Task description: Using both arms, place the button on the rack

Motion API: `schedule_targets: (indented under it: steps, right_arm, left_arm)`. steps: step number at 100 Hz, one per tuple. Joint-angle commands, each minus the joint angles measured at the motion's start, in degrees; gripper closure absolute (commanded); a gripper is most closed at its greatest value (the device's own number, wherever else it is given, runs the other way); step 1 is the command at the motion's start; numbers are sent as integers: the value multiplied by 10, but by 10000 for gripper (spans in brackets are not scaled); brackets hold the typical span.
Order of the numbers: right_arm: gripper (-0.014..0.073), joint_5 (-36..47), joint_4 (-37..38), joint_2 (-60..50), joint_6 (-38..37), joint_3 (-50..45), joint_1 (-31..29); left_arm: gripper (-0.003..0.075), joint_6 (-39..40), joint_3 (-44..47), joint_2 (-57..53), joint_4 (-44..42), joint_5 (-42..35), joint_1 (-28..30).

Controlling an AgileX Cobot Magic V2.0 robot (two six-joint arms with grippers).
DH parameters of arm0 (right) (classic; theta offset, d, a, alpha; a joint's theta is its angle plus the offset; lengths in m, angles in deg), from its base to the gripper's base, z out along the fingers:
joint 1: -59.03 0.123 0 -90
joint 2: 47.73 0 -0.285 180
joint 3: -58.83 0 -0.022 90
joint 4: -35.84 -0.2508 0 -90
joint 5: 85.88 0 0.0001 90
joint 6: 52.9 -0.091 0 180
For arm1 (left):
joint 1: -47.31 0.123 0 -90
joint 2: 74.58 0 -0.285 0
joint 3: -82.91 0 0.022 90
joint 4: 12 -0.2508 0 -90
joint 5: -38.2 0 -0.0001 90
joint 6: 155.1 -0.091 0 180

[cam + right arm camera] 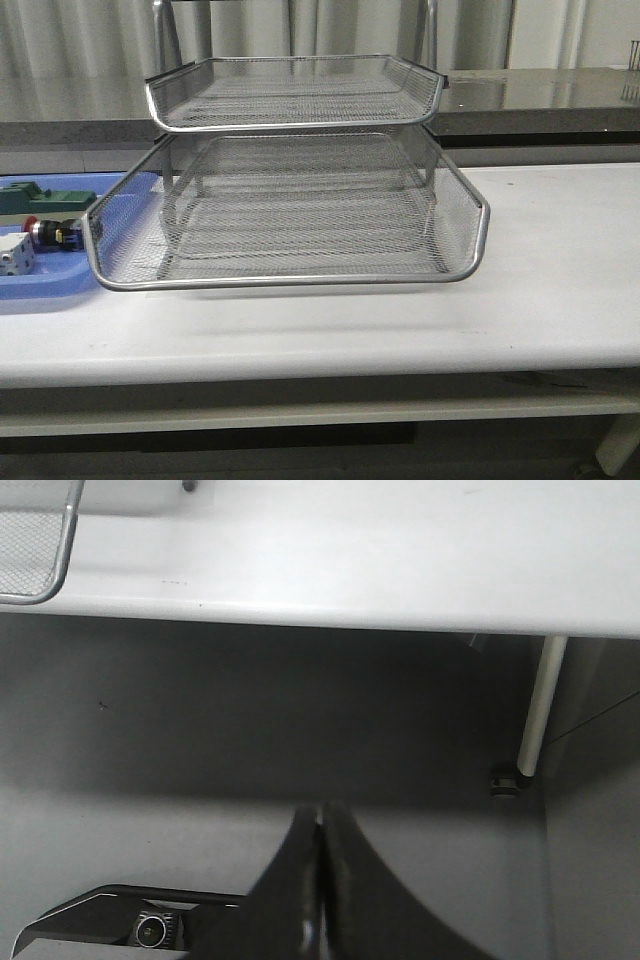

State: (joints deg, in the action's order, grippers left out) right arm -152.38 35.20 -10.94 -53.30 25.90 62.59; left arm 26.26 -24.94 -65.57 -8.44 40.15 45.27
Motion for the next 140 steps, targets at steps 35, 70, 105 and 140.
schedule_targets:
  steps: [35, 70, 105, 140]
  right_arm:
    - [655, 28, 1, 2, 8, 13, 0]
    - [655, 28, 1, 2, 8, 13, 0]
    - [655, 28, 1, 2, 8, 13, 0]
    - [655, 28, 1, 2, 8, 13, 0]
  left_arm:
    - [741, 4, -315, 329, -14, 140, -3]
    - [741, -14, -530, 616, -70, 210, -3]
    - [738, -175, -686, 810, -84, 287, -3]
    - [221, -223, -735, 872, -105, 327, -3]
